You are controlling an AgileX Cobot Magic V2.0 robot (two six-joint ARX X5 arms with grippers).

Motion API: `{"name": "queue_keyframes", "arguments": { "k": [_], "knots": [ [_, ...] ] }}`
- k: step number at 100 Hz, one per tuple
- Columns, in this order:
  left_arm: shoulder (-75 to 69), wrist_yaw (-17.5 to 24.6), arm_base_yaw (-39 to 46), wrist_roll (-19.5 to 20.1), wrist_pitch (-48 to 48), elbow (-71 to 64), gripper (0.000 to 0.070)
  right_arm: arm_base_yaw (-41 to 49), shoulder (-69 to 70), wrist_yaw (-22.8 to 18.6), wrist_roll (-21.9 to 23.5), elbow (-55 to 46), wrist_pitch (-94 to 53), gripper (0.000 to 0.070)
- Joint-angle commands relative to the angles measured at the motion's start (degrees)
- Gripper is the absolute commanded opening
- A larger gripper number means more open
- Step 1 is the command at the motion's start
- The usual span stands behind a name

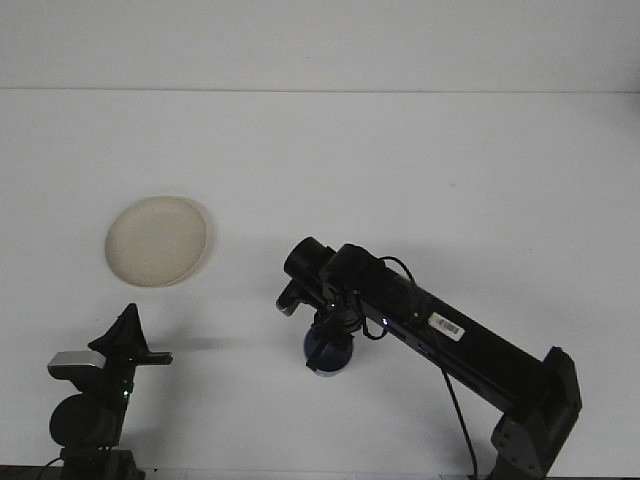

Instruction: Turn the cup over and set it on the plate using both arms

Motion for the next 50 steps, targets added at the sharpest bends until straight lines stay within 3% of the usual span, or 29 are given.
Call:
{"name": "queue_keyframes", "arguments": {
  "k": [1,22,37,50],
  "knots": [
    [-0.1,-0.3,-0.1,-0.3,1.0,-1.1,0.0012,0.5,2.1,0.2,-0.4,1.5,0.3,0.0003],
    [-0.1,-0.3,-0.1,-0.3,0.9,-1.1,0.0012,0.5,3.9,0.8,-0.4,1.5,1.4,0.0017],
    [-0.1,-0.3,-0.1,-0.7,1.6,-1.0,0.0012,0.8,3.7,0.8,-0.7,1.6,1.8,0.0266],
    [-0.1,-0.3,-0.1,-7.3,4.8,-1.0,0.0012,0.4,1.6,0.8,-0.7,2.9,0.7,0.0284]
  ]
}}
